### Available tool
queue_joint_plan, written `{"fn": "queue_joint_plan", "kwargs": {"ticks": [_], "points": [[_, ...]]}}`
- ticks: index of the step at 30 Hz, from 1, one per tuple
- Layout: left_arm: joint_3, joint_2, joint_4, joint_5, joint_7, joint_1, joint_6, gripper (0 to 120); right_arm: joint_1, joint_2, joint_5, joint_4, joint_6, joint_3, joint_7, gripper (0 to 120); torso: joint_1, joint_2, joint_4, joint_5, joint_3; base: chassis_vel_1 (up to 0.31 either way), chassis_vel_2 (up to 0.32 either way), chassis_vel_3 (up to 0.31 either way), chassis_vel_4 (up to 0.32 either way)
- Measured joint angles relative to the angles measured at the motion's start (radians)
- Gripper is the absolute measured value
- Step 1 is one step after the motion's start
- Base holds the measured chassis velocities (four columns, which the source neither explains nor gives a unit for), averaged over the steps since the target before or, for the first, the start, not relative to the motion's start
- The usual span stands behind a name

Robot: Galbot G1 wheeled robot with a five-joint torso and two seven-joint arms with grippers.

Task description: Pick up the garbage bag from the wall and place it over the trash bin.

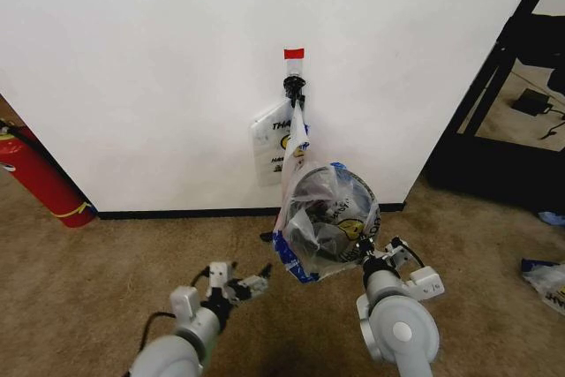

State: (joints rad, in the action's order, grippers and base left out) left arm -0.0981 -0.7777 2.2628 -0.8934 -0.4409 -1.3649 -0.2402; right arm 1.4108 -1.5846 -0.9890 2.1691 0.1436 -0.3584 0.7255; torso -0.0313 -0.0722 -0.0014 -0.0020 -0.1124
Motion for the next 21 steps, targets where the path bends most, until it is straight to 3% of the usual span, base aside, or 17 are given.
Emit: {"fn": "queue_joint_plan", "kwargs": {"ticks": [4,7,8,12,14,19,21], "points": [[0.027,0.057,0.056,0.014,0.016,0.068,-0.041,94,-0.001,0.009,0.026,-0.01,-0.006,0.007,-0.009,0,0.0,0.0,-0.0001,0.0003,0.0,0.0,0.0,0.0,0.0],[0.124,0.112,0.085,-0.023,0.018,0.24,-0.098,81,-0.005,0.019,0.083,-0.023,-0.017,0.012,-0.018,0,0.0,0.0,-0.0004,-0.0003,0.0,0.0,0.0,0.0,0.0],[0.124,0.112,0.085,-0.023,0.018,0.24,-0.098,81,-0.005,0.019,0.083,-0.023,-0.017,0.012,-0.018,0,0.0,0.0,-0.0004,-0.0003,0.0,0.0,0.0,0.0,0.0],[0.197,0.136,0.122,-0.157,0.0,0.418,-0.194,64,-0.008,0.021,0.135,-0.035,-0.027,0.031,-0.03,0,0.0,0.0,-0.0003,0.0003,0.0,0.0,0.0,0.0,0.0],[0.212,0.139,0.12,-0.168,0.006,0.449,-0.212,59,-0.01,0.021,0.138,-0.039,-0.027,0.036,-0.031,0,0.0,0.0,0.0002,0.0007,0.0,0.0,0.0,0.0,0.0],[0.432,0.101,0.019,-0.276,-0.034,0.715,-0.331,38,-0.02,0.031,0.179,-0.063,-0.039,0.041,-0.038,0,0.0,0.0,-0.0006,0.0003,0.0,0.0,0.0,0.0,0.0],[0.477,0.085,0.008,-0.313,-0.056,0.77,-0.354,30,-0.022,0.031,0.187,-0.066,-0.043,0.04,-0.04,0,0.0,0.0,-0.0005,0.0,0.0,0.0,0.0,0.0,0.0]]}}
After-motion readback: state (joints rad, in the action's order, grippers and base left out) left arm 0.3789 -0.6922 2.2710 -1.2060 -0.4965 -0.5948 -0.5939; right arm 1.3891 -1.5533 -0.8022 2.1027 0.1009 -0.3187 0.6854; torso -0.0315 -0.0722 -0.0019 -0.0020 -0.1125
